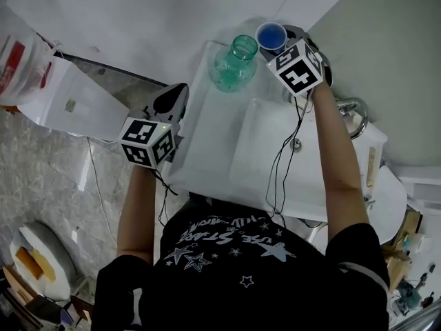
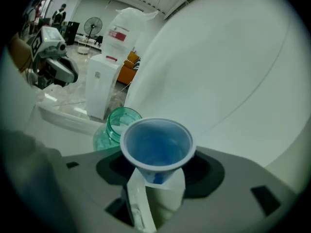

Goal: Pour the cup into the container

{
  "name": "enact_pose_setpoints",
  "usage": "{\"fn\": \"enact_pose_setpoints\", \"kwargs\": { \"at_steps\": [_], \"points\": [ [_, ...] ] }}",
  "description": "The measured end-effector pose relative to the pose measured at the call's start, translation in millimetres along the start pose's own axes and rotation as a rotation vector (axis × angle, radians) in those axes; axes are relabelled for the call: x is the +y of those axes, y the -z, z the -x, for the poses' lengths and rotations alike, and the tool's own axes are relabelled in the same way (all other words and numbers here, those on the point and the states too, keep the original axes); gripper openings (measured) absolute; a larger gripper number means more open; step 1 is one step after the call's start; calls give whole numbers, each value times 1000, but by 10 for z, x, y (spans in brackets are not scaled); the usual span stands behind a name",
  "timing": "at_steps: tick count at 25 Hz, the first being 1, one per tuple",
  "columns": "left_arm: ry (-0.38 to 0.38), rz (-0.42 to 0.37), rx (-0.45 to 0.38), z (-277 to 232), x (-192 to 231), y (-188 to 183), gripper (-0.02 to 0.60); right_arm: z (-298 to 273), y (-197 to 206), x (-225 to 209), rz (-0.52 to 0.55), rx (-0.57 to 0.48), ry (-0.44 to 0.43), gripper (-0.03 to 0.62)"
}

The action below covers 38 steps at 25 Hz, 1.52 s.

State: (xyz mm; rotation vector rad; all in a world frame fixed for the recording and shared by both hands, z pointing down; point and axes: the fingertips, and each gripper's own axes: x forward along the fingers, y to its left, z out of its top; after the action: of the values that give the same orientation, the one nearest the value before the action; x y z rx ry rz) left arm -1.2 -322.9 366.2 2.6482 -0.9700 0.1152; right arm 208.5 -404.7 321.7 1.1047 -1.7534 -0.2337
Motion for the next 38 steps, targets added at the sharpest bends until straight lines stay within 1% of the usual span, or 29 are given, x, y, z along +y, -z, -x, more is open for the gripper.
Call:
{"fn": "enact_pose_setpoints", "kwargs": {
  "at_steps": [10,20,25,34,38],
  "points": [
    [-14,18,-12,43,67,30,12,-77,-52,21,225,78,72,278],
    [-20,28,-25,76,63,43,11,-120,-99,-39,394,129,162,276],
    [-31,30,-34,114,97,21,12,-135,-140,-64,468,146,192,276],
    [-36,39,-45,172,92,30,12,-108,-147,-84,565,176,240,276],
    [-35,41,-48,169,87,32,11,-108,-123,-97,542,174,237,274]
  ]
}}
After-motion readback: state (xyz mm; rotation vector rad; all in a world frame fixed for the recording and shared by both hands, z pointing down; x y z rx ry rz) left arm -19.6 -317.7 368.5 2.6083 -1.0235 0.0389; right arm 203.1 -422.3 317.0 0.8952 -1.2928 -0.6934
